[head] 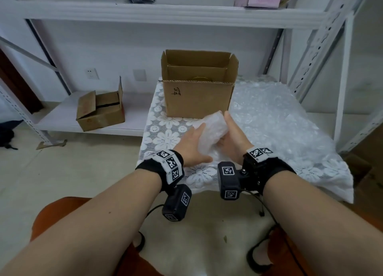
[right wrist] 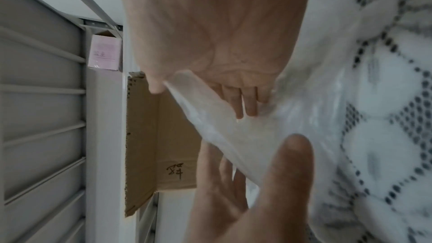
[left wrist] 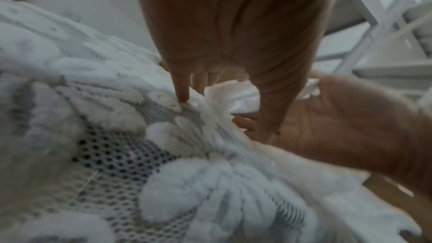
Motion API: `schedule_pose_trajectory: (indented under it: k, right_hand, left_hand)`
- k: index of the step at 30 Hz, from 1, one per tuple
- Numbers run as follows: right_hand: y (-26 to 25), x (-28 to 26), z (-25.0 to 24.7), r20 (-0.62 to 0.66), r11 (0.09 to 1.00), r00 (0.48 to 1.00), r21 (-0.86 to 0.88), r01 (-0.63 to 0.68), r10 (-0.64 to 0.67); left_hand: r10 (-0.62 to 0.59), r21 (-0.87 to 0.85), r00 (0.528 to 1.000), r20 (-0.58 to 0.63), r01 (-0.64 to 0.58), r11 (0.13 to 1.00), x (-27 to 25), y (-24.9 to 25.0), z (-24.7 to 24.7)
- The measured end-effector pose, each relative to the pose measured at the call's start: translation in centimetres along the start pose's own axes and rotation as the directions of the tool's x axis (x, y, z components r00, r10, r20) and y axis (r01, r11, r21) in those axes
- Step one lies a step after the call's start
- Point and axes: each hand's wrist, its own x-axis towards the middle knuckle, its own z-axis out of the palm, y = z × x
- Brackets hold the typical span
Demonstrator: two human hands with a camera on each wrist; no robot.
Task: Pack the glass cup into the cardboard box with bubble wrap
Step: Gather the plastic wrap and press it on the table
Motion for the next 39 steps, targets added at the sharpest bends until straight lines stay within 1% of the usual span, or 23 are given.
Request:
schedule_pose_trajectory:
  k: [2, 3, 5, 6, 7, 9, 12, 13, 15, 16, 17, 19, 21, 22, 24, 27, 29, 31, 32, 35, 36, 37, 39]
  right_hand:
    - [-0.5, -0.1, -0.4, -0.018, 1.000, 1.000, -0.023, -0.019, 0.018]
    - [-0.6, 0.1, -0.6, -0.064, 0.997, 0.998, -0.078, -0.008, 0.003]
    - [-0.6, 0.3, -0.9, -0.193, 0.963, 0.976, -0.266, 0.044, -0.098]
    - [-0.6, 0.3, -1.2, -0.243, 0.920, 0.952, -0.383, 0.084, -0.188]
    - [-0.7, 0.2, -1.4, -0.268, 0.860, 0.923, -0.497, 0.114, -0.277]
    - [-0.6, 0.1, -2.2, -0.229, 0.734, 0.889, -0.660, 0.158, -0.397]
    - [-0.3, -0.3, -3.0, -0.183, 0.545, 0.812, -0.817, 0.188, -0.554]
    - [-0.3, -0.2, -3.3, -0.187, 0.457, 0.769, -0.877, 0.150, -0.611]
    - [-0.3, -0.6, -3.6, -0.201, 0.241, 0.699, -0.970, -0.042, -0.686]
    - [-0.4, -0.8, -3.9, -0.231, 0.181, 0.681, -0.973, -0.146, -0.694]
    - [-0.5, -1.0, -4.0, -0.283, 0.174, 0.689, -0.959, -0.226, -0.667]
    - [-0.7, -1.1, -4.2, -0.379, 0.276, 0.747, -0.923, -0.267, -0.546]
    - [-0.8, -0.8, -4.4, -0.391, 0.414, 0.807, -0.888, -0.202, -0.443]
    - [-0.8, -0.6, -4.5, -0.377, 0.464, 0.819, -0.872, -0.156, -0.433]
    - [-1.1, -0.2, -4.6, -0.373, 0.538, 0.793, -0.840, -0.069, -0.481]
    - [-1.4, 0.5, -4.4, -0.349, 0.579, 0.773, -0.815, 0.029, -0.529]
    - [-1.2, 0.9, -3.9, -0.315, 0.584, 0.794, -0.809, 0.061, -0.520]
    - [-0.8, 1.0, -3.3, -0.283, 0.570, 0.819, -0.819, 0.065, -0.500]
    - [-0.6, 1.0, -3.0, -0.269, 0.533, 0.829, -0.845, 0.042, -0.491]
    - [0.0, 0.6, -2.4, -0.244, 0.295, 0.849, -0.949, -0.111, -0.468]
    - [0.1, 0.5, -2.3, -0.250, 0.256, 0.853, -0.956, -0.143, -0.458]
    - [0.1, 0.4, -2.3, -0.261, 0.255, 0.856, -0.954, -0.157, -0.447]
    - [0.1, 0.4, -2.5, -0.277, 0.311, 0.856, -0.939, -0.145, -0.437]
  left_hand:
    - [0.010, 0.108, 1.000, 0.006, -0.011, 0.994, 0.3, 0.5, 0.7]
    - [0.034, 0.158, 0.999, 0.013, -0.036, 0.987, 0.4, 0.8, 0.9]
    - [0.089, 0.289, 0.995, 0.051, -0.100, 0.952, 0.4, 1.5, 1.3]
    - [0.110, 0.348, 0.991, 0.077, -0.130, 0.928, 0.5, 1.8, 1.5]
    - [0.128, 0.392, 0.987, 0.094, -0.155, 0.907, 0.7, 1.9, 1.7]
    - [0.154, 0.436, 0.982, 0.113, -0.188, 0.880, 1.1, 1.8, 1.9]
    - [0.171, 0.448, 0.975, 0.140, -0.216, 0.867, 1.4, 1.4, 2.1]
    - [0.169, 0.437, 0.976, 0.135, -0.212, 0.874, 1.4, 1.2, 2.2]
    - [0.147, 0.377, 0.986, 0.079, -0.166, 0.911, 1.2, 1.0, 2.1]
    - [0.135, 0.342, 0.990, 0.050, -0.144, 0.929, 1.2, 0.9, 2.0]
    - [0.131, 0.306, 0.991, 0.031, -0.134, 0.943, 1.3, 0.9, 1.9]
    - [0.153, 0.272, 0.988, 0.000, -0.148, 0.951, 1.4, 1.0, 1.9]
    - [0.173, 0.271, 0.985, 0.015, -0.171, 0.947, 1.4, 1.3, 1.7]
    - [0.174, 0.275, 0.984, 0.026, -0.174, 0.946, 1.3, 1.4, 1.7]
    - [0.203, 0.313, 0.978, 0.055, -0.210, 0.926, 1.0, 1.5, 1.3]
    - [0.234, 0.440, 0.963, 0.138, -0.271, 0.856, 0.8, 1.2, 0.9]
    - [0.158, 0.523, 0.967, 0.201, -0.242, 0.817, 0.8, 0.9, 0.8]
    - [0.046, 0.546, 0.964, 0.263, -0.188, 0.816, 1.0, 0.7, 1.0]
    - [0.002, 0.529, 0.957, 0.292, -0.163, 0.833, 1.0, 0.7, 1.1]
    - [-0.066, 0.400, 0.945, 0.321, -0.072, 0.914, 1.2, 1.5, 0.9]
    - [-0.065, 0.338, 0.949, 0.309, -0.046, 0.940, 1.3, 1.9, 0.7]
    - [-0.056, 0.262, 0.960, 0.275, -0.019, 0.965, 1.4, 2.0, 0.6]
    - [-0.016, 0.096, 0.995, 0.098, 0.006, 0.995, 1.6, 2.1, 0.6]
